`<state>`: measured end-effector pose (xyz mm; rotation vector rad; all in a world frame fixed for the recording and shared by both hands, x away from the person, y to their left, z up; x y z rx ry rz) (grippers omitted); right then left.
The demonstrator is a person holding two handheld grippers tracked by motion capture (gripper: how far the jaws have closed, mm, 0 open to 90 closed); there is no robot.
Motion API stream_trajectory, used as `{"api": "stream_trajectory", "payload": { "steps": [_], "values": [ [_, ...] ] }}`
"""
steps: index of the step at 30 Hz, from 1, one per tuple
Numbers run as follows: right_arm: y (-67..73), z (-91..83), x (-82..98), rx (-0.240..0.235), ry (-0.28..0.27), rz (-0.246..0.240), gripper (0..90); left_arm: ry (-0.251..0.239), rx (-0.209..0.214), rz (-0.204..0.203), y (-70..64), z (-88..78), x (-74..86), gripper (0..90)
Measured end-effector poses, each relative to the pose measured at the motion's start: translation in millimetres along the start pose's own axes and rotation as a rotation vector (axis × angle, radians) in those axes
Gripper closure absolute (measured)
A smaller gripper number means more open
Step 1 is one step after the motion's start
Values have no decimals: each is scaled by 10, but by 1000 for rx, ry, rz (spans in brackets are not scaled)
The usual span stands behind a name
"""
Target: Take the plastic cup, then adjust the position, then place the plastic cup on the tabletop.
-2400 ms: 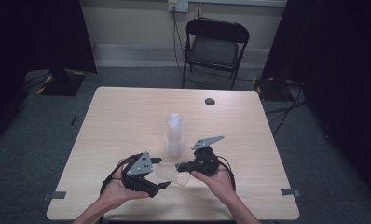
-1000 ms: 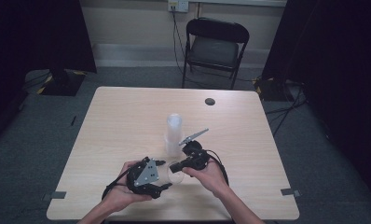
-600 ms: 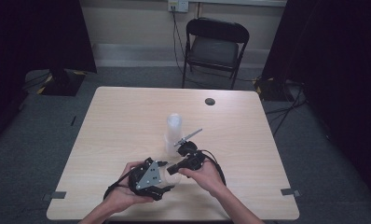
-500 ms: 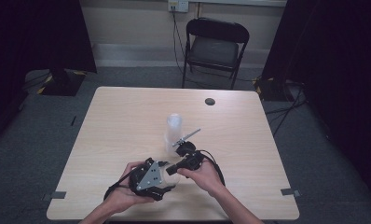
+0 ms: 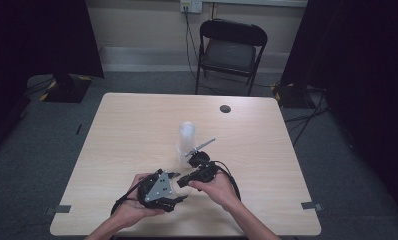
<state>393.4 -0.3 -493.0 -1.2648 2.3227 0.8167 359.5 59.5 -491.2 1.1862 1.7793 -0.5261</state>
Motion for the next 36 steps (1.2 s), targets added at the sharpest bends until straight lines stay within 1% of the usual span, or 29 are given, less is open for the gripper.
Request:
{"api": "stream_trajectory", "payload": {
  "steps": [1,2,3,4,8,10,12,13,14,15,17,18,20,21,24,25,26,27,30,32,33,34,36],
  "values": [
    [1,-5,-1,0,-4,0,756,-3,-5,-12,5,0,3,311],
    [-4,-16,-3,8,-8,2,735,-3,1,-14,8,-2,4,311],
    [-8,-27,-7,17,-16,-5,735,-5,-2,-21,14,-2,7,311],
    [-7,-49,-15,27,-31,-8,731,-6,-3,-25,17,-3,10,311],
    [15,-123,-37,41,-89,-27,719,-11,8,-59,23,-7,26,311],
    [22,-160,-42,52,-115,-40,707,-18,1,-65,37,-12,18,311],
    [23,-194,-44,67,-138,-49,704,-24,-1,-79,54,-18,12,311],
    [17,-219,-46,79,-157,-57,704,-29,0,-90,58,-20,8,312],
    [15,-237,-51,80,-179,-60,700,-27,-1,-93,66,-21,11,312],
    [16,-252,-54,77,-195,-61,699,-23,0,-104,76,-22,17,314],
    [4,-304,-71,84,-250,-71,681,-26,6,-119,79,-26,16,318],
    [1,-327,-80,84,-271,-80,681,-24,1,-121,92,-31,18,317],
    [3,-372,-99,82,-314,-89,659,-26,-3,-140,111,-33,19,318],
    [1,-399,-109,88,-337,-94,656,-26,-6,-141,125,-39,22,317],
    [-4,-487,-129,101,-399,-105,635,-34,-7,-173,151,-53,29,316],
    [-10,-513,-130,105,-414,-107,626,-46,-5,-192,159,-56,23,316],
    [-13,-540,-129,107,-429,-108,623,-46,-9,-198,178,-68,25,316],
    [-19,-561,-125,107,-441,-110,621,-55,-12,-205,195,-75,21,316],
    [-59,-597,-87,117,-451,-96,620,-63,-24,-215,250,-107,28,317],
    [-90,-609,-55,126,-456,-88,620,-58,-27,-215,267,-120,36,317],
    [-102,-618,-39,130,-460,-85,619,-69,-30,-230,274,-124,30,317],
    [-102,-618,-39,130,-460,-85,619,-67,-35,-222,297,-139,34,317],
    [-135,-642,4,145,-468,-80,615,-92,-44,-244,340,-163,15,317]
  ]
}}
Point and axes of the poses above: each handheld gripper's, and its own axes: z roughly forward along the jaws, x roughly out of its underside, y roughly to its left, the point moved 9 cm from there along z, roughly forward along the jaws, and after that the axes turned 9 degrees about -z, right-handed, at the moved point
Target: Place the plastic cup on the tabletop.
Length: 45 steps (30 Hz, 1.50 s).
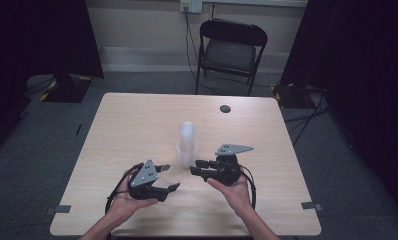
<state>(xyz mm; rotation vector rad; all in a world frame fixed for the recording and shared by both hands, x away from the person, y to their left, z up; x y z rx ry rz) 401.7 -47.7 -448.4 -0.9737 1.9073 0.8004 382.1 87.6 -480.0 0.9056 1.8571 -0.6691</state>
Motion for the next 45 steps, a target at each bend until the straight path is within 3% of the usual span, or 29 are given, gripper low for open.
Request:
{"api": "stream_trajectory", "payload": {
  "steps": [8,13,25,27,30,32,38,45],
  "values": [
    [-94,-138,67,48,-5,15,574,-36,5,-75,72,-63,-53,322],
    [-169,-217,143,75,-10,22,549,-53,17,-101,83,-81,-88,321],
    [-271,-397,349,144,2,27,507,-87,-28,-148,180,-195,-154,321],
    [-279,-423,382,153,10,25,495,-105,-36,-180,214,-231,-188,322],
    [-289,-462,424,159,13,26,481,-117,-51,-185,266,-262,-241,322],
    [-306,-485,467,163,17,38,455,-128,-56,-209,306,-268,-280,321],
    [-382,-562,567,196,12,69,437,-154,-105,-212,468,-344,-410,319],
    [-379,-623,656,219,34,60,436,-172,-131,-221,595,-388,-502,319]
  ]
}}
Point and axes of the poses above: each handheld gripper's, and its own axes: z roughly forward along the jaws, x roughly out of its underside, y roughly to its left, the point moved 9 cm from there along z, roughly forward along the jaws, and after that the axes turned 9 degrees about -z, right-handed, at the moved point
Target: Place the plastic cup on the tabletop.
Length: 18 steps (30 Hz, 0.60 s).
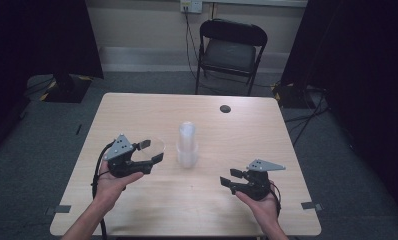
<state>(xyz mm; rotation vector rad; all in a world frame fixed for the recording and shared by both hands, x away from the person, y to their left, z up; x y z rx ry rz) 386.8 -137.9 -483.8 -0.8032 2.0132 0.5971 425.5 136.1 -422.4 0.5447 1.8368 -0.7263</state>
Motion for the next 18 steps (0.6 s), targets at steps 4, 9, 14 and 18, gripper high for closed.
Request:
{"api": "stream_trajectory", "payload": {
  "steps": [4,9,14,18],
  "values": [
    [-5,-23,48,11,8,2,435,-3,-33,-27,135,67,8,319],
    [26,-43,71,11,7,0,435,-3,-57,-55,278,126,18,320],
    [-4,-47,91,17,3,4,433,-7,-77,-91,408,202,-50,319],
    [-22,-43,103,20,0,7,431,-24,-80,-87,417,230,-133,318]
  ]
}}
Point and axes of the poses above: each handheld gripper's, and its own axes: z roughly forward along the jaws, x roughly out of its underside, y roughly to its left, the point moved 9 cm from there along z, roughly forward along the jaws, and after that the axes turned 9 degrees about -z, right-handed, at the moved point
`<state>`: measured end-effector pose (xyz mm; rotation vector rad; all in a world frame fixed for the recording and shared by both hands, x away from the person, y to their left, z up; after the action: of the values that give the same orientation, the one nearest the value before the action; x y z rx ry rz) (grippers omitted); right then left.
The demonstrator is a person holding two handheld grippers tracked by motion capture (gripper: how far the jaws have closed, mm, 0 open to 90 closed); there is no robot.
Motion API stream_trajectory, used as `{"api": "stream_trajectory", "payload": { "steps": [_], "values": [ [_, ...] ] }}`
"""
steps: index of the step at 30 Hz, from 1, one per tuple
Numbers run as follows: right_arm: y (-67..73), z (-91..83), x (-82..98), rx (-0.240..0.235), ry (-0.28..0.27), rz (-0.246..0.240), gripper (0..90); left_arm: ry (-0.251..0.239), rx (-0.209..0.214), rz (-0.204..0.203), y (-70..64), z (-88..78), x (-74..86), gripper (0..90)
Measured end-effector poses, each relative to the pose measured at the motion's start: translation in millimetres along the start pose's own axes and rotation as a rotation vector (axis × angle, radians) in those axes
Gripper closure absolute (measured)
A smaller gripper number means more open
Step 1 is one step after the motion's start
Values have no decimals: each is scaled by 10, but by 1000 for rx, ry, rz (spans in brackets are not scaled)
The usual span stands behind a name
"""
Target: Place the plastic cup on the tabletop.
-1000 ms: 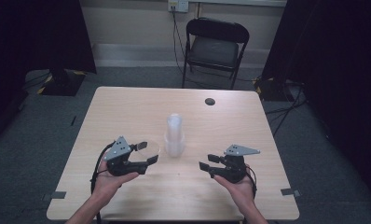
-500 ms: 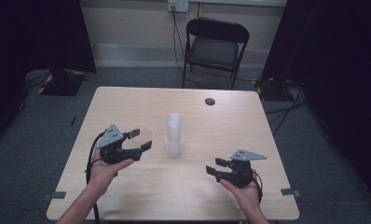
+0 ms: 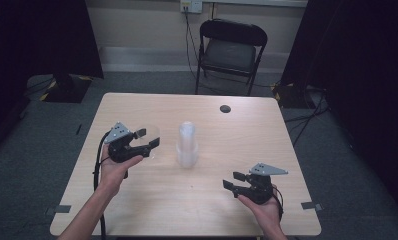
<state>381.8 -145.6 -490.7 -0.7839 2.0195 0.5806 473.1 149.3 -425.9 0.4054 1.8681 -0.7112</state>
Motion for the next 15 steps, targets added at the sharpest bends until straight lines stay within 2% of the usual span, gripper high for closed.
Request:
{"api": "stream_trajectory", "payload": {
  "steps": [1,3,5,8,9,11,13,14,15],
  "values": [
    [-2,4,7,-1,4,7,429,16,-10,12,24,46,-24,319],
    [6,7,8,-2,7,6,428,2,-28,-5,80,90,-46,317],
    [21,6,4,-5,4,1,428,13,-53,-25,149,127,-37,314],
    [36,1,0,-7,3,-3,428,11,-64,-22,204,166,-26,313],
    [32,0,-7,-6,1,-2,427,10,-72,-36,268,204,-15,313],
    [13,0,-26,-4,-5,5,428,7,-71,-40,298,227,-13,313],
    [4,-1,-60,-4,-16,10,428,28,-85,-49,390,306,30,313],
    [4,-1,-60,-4,-16,10,428,28,-85,-49,390,306,30,312],
    [5,7,-83,-6,-21,6,428,38,-81,-58,418,373,63,311]
  ]
}}
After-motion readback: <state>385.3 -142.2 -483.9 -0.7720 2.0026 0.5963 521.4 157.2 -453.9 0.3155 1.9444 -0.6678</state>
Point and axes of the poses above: each handheld gripper's, and its own axes: z roughly forward along the jaws, x roughly out of its underside, y roughly to its left, the point moved 9 cm from there along z, roughly forward along the jaws, and after that the axes turned 9 degrees about -z, right-handed, at the moved point
